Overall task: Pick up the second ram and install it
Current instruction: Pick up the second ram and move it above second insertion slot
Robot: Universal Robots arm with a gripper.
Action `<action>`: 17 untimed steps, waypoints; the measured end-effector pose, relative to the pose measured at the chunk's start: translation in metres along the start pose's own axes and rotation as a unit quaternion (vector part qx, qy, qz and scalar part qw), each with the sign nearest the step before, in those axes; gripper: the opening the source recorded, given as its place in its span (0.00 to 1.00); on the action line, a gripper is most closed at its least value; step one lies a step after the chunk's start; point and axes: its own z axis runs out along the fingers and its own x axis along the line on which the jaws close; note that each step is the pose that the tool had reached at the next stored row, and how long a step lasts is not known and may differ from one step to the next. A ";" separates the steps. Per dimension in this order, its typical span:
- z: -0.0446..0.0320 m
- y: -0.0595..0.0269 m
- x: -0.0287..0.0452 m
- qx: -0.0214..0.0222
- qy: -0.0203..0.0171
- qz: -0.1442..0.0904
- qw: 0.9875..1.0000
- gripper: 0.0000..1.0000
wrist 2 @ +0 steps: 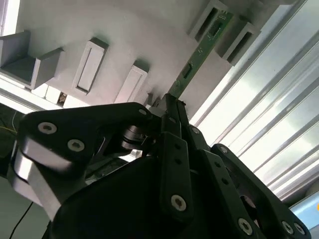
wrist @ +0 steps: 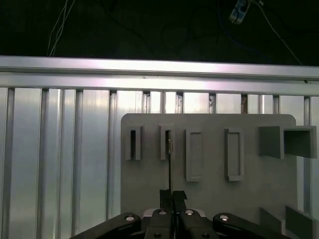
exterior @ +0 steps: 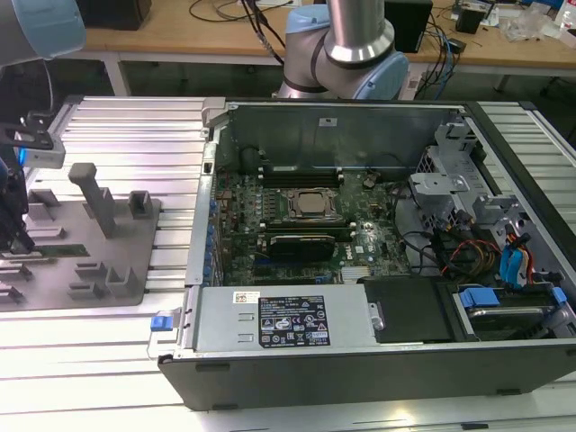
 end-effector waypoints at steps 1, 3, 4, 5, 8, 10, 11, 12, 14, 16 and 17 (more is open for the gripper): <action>-0.0036 0.0002 -0.0001 0.000 0.000 0.000 1.000 0.09; -0.0131 0.0006 -0.0003 0.000 0.000 0.000 1.000 0.09; -0.0154 0.0007 -0.0003 0.000 0.000 0.000 1.000 0.09; -0.0177 0.0008 -0.0004 0.000 0.000 0.000 1.000 0.09; -0.0261 0.0012 -0.0006 0.000 0.000 0.000 1.000 0.09; -0.0357 0.0016 -0.0008 0.000 0.000 0.000 1.000 0.09; -0.0379 0.0017 -0.0009 0.000 0.000 0.000 1.000 0.09; -0.0400 0.0017 -0.0009 0.000 0.000 0.000 1.000 0.09; -0.0471 0.0021 -0.0011 0.000 0.000 0.000 1.000 0.09; -0.0534 0.0023 -0.0012 0.000 0.000 0.000 1.000 0.09; -0.0568 0.0025 -0.0013 0.000 0.000 0.000 1.000 0.09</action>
